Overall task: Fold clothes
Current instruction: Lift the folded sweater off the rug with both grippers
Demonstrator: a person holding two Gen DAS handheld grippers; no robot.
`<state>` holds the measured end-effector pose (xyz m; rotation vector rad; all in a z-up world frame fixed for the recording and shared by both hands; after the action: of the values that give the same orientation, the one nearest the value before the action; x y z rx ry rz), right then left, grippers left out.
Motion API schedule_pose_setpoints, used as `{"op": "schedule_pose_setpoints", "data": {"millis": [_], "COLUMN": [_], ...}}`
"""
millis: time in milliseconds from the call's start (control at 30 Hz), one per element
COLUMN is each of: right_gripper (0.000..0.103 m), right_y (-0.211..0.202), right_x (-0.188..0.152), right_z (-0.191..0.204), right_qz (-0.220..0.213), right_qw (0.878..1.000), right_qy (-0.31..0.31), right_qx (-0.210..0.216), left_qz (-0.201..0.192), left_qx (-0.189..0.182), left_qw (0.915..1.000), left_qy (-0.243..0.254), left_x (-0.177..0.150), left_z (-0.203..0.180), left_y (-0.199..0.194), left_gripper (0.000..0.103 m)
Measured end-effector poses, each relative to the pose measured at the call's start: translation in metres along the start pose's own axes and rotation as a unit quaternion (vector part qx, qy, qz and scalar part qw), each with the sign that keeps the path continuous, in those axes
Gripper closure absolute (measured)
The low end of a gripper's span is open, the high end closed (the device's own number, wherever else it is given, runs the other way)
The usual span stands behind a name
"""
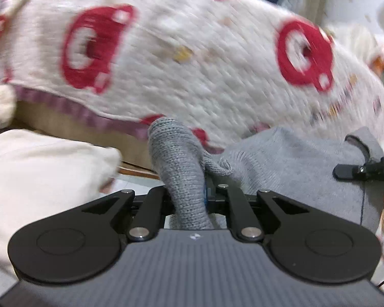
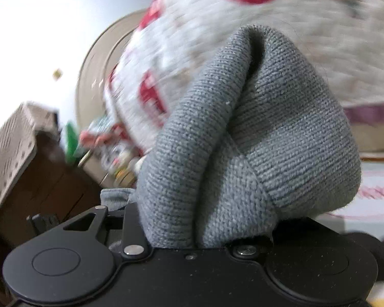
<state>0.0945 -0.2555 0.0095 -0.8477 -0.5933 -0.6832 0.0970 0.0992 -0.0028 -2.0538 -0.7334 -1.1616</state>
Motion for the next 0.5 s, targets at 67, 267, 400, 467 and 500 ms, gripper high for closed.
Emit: {"op": "schedule_pose_setpoints", "data": {"millis": [67,267,400,467,500], "right_gripper": [0.059,0.059,0.059,0.059,0.059], "right_y": [0.021,0.099,0.151,0.18,0.194], "right_x": [0.014,0.073,0.103,0.113,0.119], "right_z": [0.035,0.159,0.241,0.274,0.29], "right_qz": [0.022,0.071,0.084,0.088,0.09], "right_qw": [0.999,0.986,0.966,0.957,0.953], "right_qy": [-0.032,-0.135,-0.214,-0.232,-0.241], "right_qx": [0.015,0.073,0.121,0.149,0.162], "left_qz": [-0.028,-0.113,-0.175,-0.205,-0.22], "left_qx": [0.014,0.061,0.096,0.113,0.122], "left_qw": [0.9994,0.9888,0.9747,0.9655,0.9603], "left_qy": [-0.015,-0.076,-0.102,-0.114,-0.12], "left_x": [0.007,0.041,0.06,0.069,0.074], "left_z": [0.019,0.082,0.118,0.136,0.145], "left_y": [-0.02,-0.077,-0.119,-0.14,-0.15], "left_gripper": [0.094,0.095,0.095,0.095,0.095]}}
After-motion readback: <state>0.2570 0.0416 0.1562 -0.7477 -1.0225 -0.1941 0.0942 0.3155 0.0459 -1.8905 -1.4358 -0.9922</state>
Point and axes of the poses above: each gripper's, at about its wrist camera, not at the fingertips, and y roughly the way its jaws point, z to its left, x to its top, the point moved 3 cm from there along y, roughly the way its jaws point, and after that the axes turned 13 degrees about -x, right-handed, at the moved point
